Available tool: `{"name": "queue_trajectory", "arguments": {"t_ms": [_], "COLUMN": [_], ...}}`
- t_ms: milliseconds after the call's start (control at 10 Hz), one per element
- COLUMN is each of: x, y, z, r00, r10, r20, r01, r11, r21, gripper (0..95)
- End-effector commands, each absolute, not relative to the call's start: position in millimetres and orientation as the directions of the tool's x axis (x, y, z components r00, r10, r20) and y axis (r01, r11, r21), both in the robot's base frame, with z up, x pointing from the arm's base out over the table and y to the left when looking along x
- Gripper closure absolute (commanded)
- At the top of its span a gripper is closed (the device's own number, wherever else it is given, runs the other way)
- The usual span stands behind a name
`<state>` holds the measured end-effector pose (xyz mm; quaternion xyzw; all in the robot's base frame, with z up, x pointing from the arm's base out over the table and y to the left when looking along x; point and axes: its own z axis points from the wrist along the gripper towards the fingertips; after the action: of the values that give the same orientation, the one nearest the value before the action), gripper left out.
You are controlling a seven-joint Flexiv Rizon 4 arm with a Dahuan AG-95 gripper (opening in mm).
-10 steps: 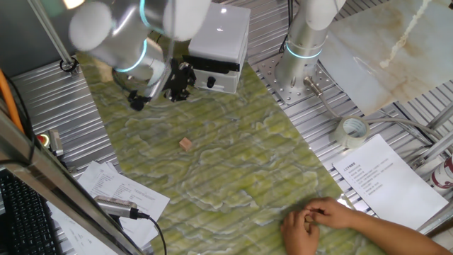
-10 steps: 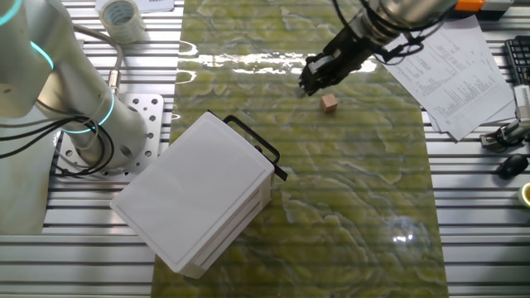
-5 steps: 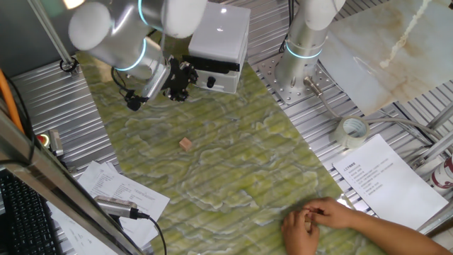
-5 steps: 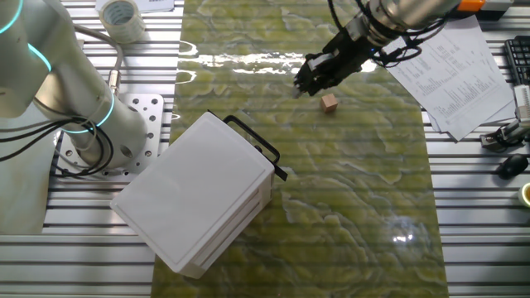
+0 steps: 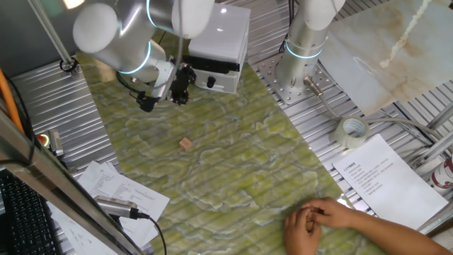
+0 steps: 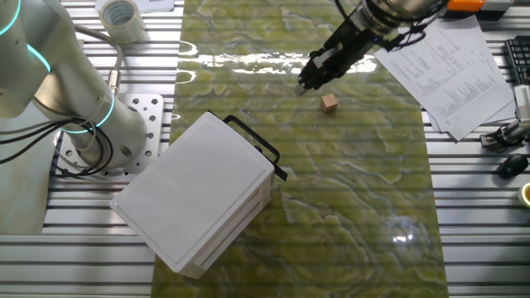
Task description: Take something out of a drawer
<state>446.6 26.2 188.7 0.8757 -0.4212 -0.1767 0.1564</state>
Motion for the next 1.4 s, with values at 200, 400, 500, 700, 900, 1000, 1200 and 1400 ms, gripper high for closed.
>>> {"name": "queue_trajectory", "arguments": {"t_ms": [200, 400, 500, 700, 900, 1000, 1200, 1400], "x": [461.6, 466.5, 465.7, 463.3, 463.3, 463.3, 464.3, 460.8], "y": [45.5, 53.1, 53.0, 49.2, 49.2, 49.2, 51.2, 46.1], "z": [195.3, 199.8, 199.8, 197.4, 197.4, 197.4, 198.2, 195.5], "r00": [0.648, 0.693, 0.721, 0.731, 0.716, 0.704, 0.717, 0.742], "r10": [-0.741, -0.711, -0.687, -0.676, -0.690, -0.701, -0.688, -0.661], "r20": [-0.176, -0.120, -0.090, -0.094, -0.107, -0.110, -0.111, -0.112], "r01": [-0.638, -0.636, -0.622, -0.612, -0.626, -0.638, -0.626, -0.599], "r11": [-0.654, -0.681, -0.699, -0.711, -0.702, -0.693, -0.705, -0.729], "r21": [0.407, 0.364, 0.352, 0.347, 0.341, 0.336, 0.332, 0.333], "gripper": [57.0, 57.0, 57.0, 57.0, 57.0, 57.0, 57.0, 57.0]}}
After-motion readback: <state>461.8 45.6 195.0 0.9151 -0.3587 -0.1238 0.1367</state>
